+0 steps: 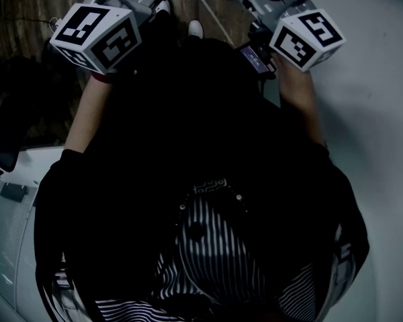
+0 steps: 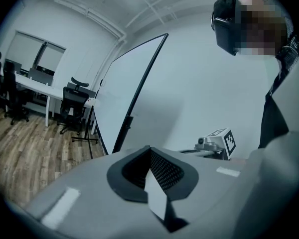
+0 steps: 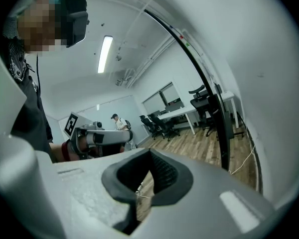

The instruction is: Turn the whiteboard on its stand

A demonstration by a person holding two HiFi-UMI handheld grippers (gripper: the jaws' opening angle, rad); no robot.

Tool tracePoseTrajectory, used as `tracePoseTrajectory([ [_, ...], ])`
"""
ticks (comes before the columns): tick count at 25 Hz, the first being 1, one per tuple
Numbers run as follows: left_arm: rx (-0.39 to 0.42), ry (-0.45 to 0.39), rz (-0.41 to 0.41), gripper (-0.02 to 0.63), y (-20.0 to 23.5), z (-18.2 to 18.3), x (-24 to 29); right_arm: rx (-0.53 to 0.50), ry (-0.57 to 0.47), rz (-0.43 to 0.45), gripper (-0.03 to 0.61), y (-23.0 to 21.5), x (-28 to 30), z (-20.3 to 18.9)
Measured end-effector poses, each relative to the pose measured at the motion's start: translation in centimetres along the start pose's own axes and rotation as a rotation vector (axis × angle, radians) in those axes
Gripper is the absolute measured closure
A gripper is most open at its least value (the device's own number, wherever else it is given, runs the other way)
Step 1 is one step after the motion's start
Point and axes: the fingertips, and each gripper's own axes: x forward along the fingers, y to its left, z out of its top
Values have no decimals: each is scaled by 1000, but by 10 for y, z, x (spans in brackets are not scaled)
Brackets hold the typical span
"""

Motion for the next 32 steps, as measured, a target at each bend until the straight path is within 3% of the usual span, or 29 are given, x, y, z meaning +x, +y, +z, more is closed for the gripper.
tracePoseTrajectory([
  [10, 140, 19, -143, 611, -5, 24, 21, -16, -77, -106, 578, -6, -8, 9],
  [20, 205, 29, -213, 611, 0, 24, 38, -41, -107, -168, 578, -8, -7, 10],
  [25, 264, 80, -244, 612, 49, 29, 46, -26, -82, -220, 578, -24, 42, 29],
  [28, 257, 84, -258, 611, 79, 33, 46, -28, -82, -269, 578, -38, 63, 42],
  [32, 235, 99, -302, 611, 84, 30, 56, -11, -105, -323, 578, -58, 60, 50],
])
